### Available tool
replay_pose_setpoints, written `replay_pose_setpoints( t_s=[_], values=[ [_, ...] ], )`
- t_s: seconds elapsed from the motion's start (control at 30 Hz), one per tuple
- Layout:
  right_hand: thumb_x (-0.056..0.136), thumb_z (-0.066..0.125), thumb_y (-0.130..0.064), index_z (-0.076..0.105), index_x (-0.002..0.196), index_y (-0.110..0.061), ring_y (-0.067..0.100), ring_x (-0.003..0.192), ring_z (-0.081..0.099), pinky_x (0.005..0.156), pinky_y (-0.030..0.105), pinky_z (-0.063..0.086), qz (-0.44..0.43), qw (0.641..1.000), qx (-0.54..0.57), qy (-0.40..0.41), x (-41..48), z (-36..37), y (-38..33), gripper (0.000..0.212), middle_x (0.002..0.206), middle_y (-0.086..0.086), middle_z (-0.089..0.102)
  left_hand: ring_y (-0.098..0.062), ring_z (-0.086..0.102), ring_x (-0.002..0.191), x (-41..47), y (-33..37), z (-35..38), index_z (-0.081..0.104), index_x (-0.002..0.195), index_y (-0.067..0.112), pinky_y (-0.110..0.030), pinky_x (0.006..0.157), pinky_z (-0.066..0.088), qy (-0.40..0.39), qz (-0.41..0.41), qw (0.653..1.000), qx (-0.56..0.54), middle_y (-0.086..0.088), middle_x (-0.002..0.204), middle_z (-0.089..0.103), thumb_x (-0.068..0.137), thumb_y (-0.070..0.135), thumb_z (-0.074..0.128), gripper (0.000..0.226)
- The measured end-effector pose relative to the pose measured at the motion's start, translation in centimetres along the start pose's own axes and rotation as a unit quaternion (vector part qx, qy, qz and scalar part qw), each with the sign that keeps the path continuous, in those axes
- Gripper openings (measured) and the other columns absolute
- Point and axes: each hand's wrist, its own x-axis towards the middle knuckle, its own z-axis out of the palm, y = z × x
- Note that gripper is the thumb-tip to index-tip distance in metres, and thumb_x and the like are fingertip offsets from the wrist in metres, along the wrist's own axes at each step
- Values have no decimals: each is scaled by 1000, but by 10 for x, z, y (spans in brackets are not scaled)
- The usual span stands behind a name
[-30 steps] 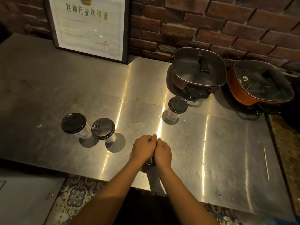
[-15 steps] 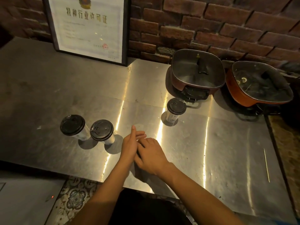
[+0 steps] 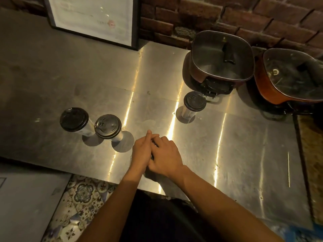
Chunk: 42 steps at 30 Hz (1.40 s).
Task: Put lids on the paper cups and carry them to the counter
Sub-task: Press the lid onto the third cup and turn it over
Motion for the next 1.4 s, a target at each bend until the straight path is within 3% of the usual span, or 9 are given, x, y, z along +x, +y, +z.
replay_pose_setpoints(
  t_s=[0.33,0.43,0.5,0.63,0.7,0.8,1.13,1.3,1.4],
  values=[
    [82,55,-60,57,133,-23,24,111,56,93,41,50,1,999,29,-34,0,-10,1,62,126,4,61,-22,70,99,-1,-14,-6,74,111,18,-33,88,54,5,-60,998,9,-6,105,76,102,61,30,62],
    [75,59,-65,61,116,-28,15,100,56,83,28,50,109,982,150,-20,2,-25,14,56,111,-4,62,-27,70,107,-4,-30,-16,73,111,22,-45,102,53,-16,-77,997,22,-7,113,76,102,59,33,56],
    [76,71,-51,67,101,-27,15,95,62,75,21,47,248,912,323,44,0,-38,37,35,100,-7,67,-24,71,99,-9,-36,-24,72,111,21,-40,90,57,-12,-69,997,14,-5,109,75,102,53,45,42],
    [83,70,-36,72,89,-19,30,95,70,64,33,55,404,677,608,96,-19,-69,69,19,101,10,75,-30,72,85,-24,-19,-29,66,113,24,-44,76,62,-40,-46,998,-2,-2,105,70,100,45,56,27],
    [87,65,-33,69,92,-18,29,87,70,49,27,50,409,620,661,106,-30,-84,69,16,99,16,74,-36,74,86,-30,-3,-28,65,109,31,-48,77,61,-65,-26,998,-7,-2,108,71,98,46,57,20],
    [89,62,-34,69,86,-21,22,74,72,53,26,47,388,580,710,97,-43,-104,61,15,86,10,74,-30,73,76,-42,22,-26,63,126,29,-36,64,58,-105,16,994,-12,-3,115,73,97,47,59,35],
    [81,68,-35,70,82,-22,19,65,66,54,27,40,348,559,745,106,-44,-137,13,14,74,3,68,-31,66,64,-70,81,-56,69,123,22,-26,49,55,-186,58,981,-27,-14,104,76,91,42,61,39],
    [83,68,-34,68,95,-19,20,66,65,51,25,46,330,567,744,130,-30,-138,-12,20,78,6,65,-27,68,67,-64,100,-92,68,122,27,-29,60,60,-227,83,970,-2,-11,96,77,84,37,65,40],
    [89,64,-35,69,98,-22,21,71,65,51,25,44,336,577,731,142,-19,-136,-28,17,84,8,63,-27,75,88,-53,107,-116,62,131,31,-42,85,62,-258,107,959,40,-6,111,74,83,34,67,48]
  ],
)
